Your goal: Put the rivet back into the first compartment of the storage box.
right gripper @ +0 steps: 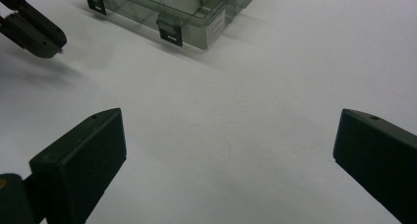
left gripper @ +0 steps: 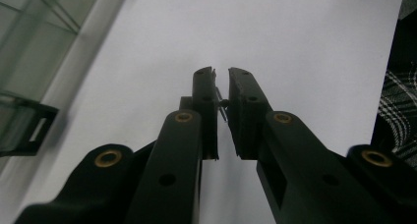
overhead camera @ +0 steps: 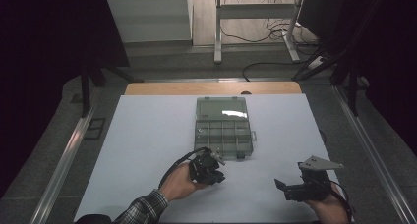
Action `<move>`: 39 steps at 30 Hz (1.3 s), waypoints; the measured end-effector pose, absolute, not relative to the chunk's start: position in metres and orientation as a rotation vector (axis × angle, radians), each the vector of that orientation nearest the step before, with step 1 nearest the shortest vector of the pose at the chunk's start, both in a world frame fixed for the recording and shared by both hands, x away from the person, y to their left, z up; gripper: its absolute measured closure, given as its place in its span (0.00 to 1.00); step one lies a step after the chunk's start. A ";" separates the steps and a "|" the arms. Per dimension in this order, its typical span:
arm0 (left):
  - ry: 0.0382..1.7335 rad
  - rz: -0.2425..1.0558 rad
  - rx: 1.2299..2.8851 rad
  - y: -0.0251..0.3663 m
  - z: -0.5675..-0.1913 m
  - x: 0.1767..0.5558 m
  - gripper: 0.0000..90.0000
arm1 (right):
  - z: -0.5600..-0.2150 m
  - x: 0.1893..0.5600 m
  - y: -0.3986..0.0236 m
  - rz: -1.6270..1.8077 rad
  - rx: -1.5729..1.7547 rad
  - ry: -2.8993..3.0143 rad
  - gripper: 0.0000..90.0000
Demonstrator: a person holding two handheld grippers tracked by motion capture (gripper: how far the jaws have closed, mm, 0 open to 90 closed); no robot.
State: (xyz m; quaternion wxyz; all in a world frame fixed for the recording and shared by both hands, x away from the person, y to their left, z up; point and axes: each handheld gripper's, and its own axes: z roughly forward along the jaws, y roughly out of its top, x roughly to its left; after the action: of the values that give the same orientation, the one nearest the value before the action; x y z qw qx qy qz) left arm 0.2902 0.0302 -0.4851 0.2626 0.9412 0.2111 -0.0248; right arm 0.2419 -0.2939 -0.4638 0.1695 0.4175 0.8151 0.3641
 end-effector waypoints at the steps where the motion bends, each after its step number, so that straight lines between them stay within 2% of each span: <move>1: 0.574 -0.070 2.544 0.031 -0.484 0.291 0.92 | -0.464 0.242 -0.294 1.035 1.186 2.317 0.00; 25: 0.708 -0.054 2.445 0.067 -0.446 0.326 0.92 | -0.464 0.242 -0.294 1.036 1.191 2.316 0.00; 39: 0.778 -0.001 2.462 0.078 -0.435 0.351 0.92 | -0.464 0.242 -0.294 1.039 1.192 2.316 0.00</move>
State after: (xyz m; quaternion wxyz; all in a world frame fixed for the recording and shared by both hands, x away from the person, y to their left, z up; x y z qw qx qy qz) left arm 0.3512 0.0782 -0.4346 0.2762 0.9165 0.2894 -0.0004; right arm 0.2422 -0.2941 -0.4637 0.1679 0.4189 0.8142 0.3652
